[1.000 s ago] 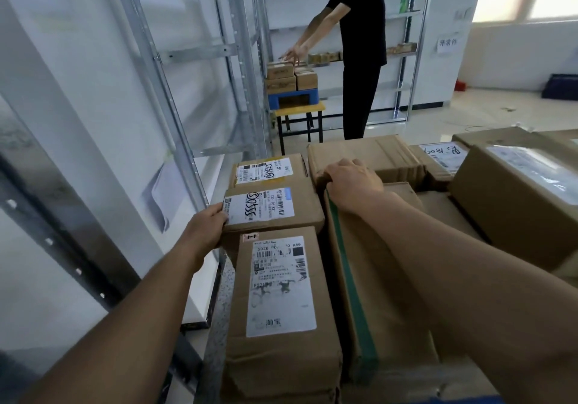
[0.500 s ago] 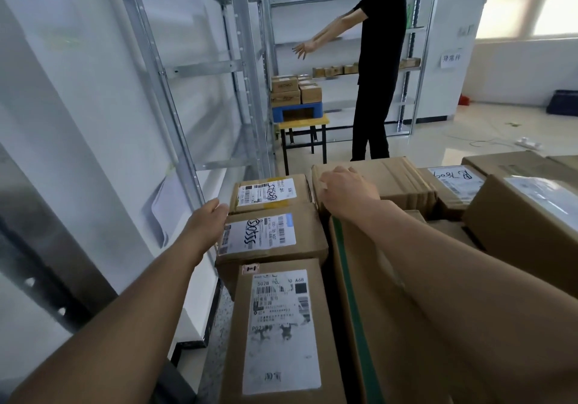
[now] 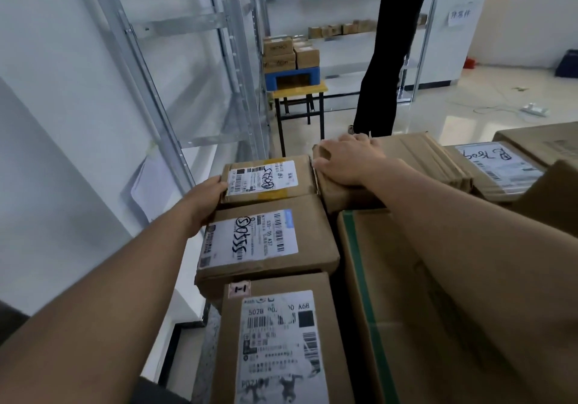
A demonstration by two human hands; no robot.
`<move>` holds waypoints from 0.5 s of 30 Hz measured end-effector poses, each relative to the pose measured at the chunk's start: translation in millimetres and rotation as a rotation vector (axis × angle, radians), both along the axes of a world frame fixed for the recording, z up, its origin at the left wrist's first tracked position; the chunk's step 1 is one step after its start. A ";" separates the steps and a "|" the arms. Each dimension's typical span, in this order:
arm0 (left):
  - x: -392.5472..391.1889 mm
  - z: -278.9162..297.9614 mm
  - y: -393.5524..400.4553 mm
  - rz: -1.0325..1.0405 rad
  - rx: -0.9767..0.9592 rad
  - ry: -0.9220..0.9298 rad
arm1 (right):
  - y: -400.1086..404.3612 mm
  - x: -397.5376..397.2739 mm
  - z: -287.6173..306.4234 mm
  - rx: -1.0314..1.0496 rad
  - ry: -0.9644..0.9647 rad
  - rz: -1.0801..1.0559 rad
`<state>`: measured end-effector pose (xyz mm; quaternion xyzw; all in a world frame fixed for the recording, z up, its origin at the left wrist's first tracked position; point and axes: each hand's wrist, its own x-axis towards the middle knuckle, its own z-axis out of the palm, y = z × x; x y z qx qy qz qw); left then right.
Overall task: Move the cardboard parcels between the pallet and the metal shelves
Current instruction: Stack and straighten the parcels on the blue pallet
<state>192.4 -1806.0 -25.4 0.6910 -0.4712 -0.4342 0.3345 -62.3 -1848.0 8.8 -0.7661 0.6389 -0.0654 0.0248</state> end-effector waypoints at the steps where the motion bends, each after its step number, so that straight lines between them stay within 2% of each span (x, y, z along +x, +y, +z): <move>1: 1.1 0.0 -1.5 -0.005 -0.008 -0.006 | -0.4 0.2 -0.5 0.000 -0.002 0.006; 4: 0.6 3.4 -0.7 -0.034 -0.008 -0.052 | 0.1 -2.3 -0.9 0.000 0.001 0.019; 10: 0.3 0.8 4.8 -0.092 -0.016 -0.270 | 3.7 -4.6 -4.9 -0.002 0.015 0.012; 15: -7.9 4.6 19.7 -0.077 -0.051 -0.285 | 20.6 -3.1 0.2 -0.021 -0.018 0.022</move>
